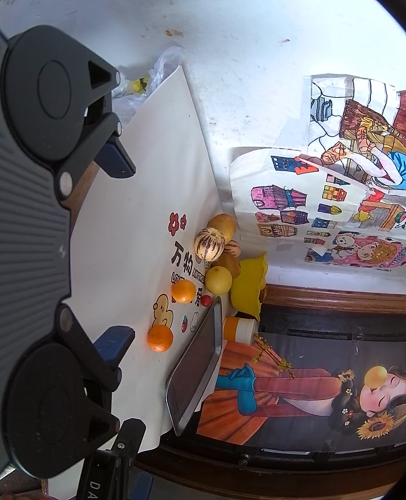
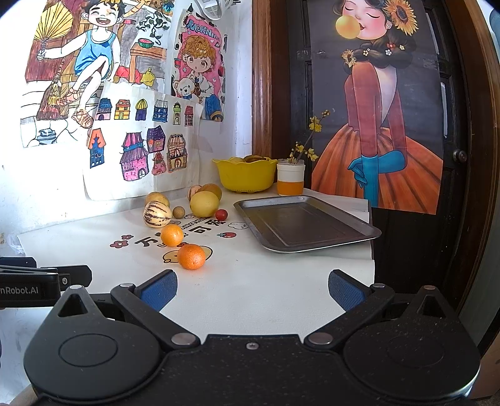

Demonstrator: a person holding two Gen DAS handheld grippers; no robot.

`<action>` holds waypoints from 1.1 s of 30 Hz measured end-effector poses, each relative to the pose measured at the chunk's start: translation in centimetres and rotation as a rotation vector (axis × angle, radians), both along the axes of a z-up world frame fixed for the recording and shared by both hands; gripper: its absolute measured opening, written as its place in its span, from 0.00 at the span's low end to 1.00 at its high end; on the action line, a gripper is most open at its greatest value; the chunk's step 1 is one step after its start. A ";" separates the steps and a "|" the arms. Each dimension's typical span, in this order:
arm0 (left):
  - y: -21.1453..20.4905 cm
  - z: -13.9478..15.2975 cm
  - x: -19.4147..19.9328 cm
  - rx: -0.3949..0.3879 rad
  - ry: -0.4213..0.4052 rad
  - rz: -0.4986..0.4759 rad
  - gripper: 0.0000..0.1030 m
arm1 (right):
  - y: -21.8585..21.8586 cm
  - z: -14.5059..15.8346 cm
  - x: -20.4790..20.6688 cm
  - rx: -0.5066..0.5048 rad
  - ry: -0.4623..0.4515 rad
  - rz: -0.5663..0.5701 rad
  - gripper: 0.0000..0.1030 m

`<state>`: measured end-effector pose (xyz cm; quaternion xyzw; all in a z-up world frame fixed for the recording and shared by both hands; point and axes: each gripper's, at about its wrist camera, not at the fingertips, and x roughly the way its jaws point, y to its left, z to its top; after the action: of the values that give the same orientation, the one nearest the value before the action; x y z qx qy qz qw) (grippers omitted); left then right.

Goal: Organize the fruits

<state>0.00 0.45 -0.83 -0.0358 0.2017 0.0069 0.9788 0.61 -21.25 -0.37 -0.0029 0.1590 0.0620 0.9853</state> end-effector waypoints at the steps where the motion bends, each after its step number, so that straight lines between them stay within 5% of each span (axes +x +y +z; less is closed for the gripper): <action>1: 0.0 0.1 0.1 0.000 0.002 0.002 1.00 | 0.0 0.0 0.0 0.000 0.000 0.000 1.00; 20: -0.1 0.3 0.3 -0.009 0.023 0.019 1.00 | 0.1 -0.5 0.1 -0.010 0.010 0.006 1.00; 33: 1.9 2.2 5.1 -0.035 0.072 -0.011 1.00 | 2.1 2.1 6.2 -0.049 0.119 0.201 1.00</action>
<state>5.11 2.38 1.32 -0.0515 0.2373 -0.0006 0.9701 6.77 -19.12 1.70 -0.0391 0.2176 0.1565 0.9626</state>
